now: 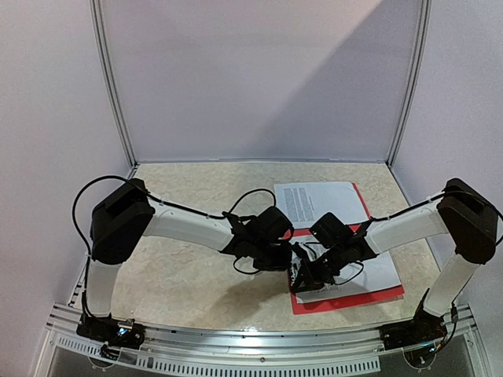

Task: Put the files into the folder
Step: Clamp the file with the spring clip on the folder.

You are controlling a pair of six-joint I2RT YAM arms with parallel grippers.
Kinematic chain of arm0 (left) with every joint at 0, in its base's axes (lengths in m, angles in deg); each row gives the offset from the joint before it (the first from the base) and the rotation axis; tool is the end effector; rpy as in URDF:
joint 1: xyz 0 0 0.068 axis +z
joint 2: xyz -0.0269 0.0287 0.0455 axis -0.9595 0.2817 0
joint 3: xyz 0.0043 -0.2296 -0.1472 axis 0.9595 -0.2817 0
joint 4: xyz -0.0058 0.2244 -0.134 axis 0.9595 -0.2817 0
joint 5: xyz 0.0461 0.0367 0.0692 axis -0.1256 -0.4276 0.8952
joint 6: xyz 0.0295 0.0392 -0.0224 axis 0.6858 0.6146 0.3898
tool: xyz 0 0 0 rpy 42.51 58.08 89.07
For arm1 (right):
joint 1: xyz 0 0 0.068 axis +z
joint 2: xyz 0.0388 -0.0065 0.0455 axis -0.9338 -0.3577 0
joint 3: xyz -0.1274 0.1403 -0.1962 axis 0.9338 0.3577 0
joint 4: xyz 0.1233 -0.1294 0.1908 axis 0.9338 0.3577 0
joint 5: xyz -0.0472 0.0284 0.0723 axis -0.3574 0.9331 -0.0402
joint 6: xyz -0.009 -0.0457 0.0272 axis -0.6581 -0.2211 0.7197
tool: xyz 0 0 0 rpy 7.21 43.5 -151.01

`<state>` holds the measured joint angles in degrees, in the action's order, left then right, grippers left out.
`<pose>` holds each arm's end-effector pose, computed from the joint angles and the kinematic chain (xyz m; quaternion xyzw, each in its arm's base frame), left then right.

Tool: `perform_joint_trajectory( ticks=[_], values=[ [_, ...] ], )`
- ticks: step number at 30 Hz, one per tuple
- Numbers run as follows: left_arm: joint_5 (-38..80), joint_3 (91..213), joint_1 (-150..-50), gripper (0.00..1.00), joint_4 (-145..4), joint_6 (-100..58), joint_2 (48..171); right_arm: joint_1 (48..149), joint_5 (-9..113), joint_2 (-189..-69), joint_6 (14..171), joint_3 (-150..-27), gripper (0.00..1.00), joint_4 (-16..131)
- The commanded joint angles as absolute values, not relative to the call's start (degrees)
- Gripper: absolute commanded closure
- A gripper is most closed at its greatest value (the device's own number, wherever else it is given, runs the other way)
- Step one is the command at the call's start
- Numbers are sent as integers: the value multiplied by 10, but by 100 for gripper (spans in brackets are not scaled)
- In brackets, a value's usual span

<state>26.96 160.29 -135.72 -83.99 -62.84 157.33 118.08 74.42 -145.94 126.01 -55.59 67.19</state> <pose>0.2092 -0.3975 0.1217 0.0760 0.9494 -0.2666 0.1476 0.1764 0.2308 0.1137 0.1286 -0.9352 -0.3282 0.0334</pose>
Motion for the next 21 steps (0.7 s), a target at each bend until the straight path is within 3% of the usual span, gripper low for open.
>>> perform_joint_trajectory(
  ticks=[1, 4, 13, 21],
  values=[
    [312, 1584, -1357, 99, -889, -605, 1623, 1185, 754, -1527, 1280, -496, 100, 698],
    [310, 1580, -1357, 100, -884, -607, 1621, 1185, 838, -1536, 1339, -466, 100, 604],
    [306, 1571, -1357, 100, -879, -607, 1617, 1184, 820, -1496, 1351, -516, 98, 644],
    [310, 1576, -1357, 100, -882, -603, 1600, 1180, 797, -1452, 1339, -551, 82, 705]
  ],
)
